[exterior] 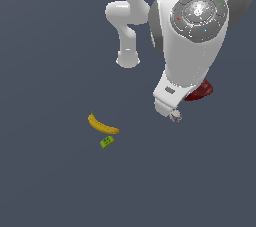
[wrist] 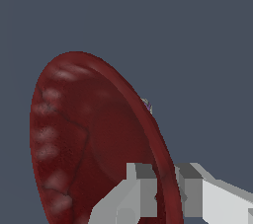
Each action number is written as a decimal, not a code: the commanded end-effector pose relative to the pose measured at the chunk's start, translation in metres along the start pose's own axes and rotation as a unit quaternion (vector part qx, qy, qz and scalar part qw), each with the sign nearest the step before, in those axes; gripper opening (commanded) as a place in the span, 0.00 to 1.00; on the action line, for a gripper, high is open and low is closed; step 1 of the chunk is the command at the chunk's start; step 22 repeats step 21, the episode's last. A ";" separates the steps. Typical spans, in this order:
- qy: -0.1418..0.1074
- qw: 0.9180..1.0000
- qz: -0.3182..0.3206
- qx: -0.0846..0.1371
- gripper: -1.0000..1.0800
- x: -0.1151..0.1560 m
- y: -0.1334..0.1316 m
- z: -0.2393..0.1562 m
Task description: Pick up a designated object from a clutter of objects.
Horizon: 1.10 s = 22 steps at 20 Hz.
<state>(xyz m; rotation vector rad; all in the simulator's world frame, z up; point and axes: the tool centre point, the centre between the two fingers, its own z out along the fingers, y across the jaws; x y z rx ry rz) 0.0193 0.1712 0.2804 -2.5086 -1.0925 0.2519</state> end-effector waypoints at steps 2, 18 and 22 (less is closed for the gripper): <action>0.001 1.000 0.000 0.000 0.00 0.012 -0.008 -0.027; 0.002 1.000 0.000 0.001 0.00 0.038 -0.022 -0.077; 0.002 1.000 0.000 0.001 0.00 0.038 -0.022 -0.078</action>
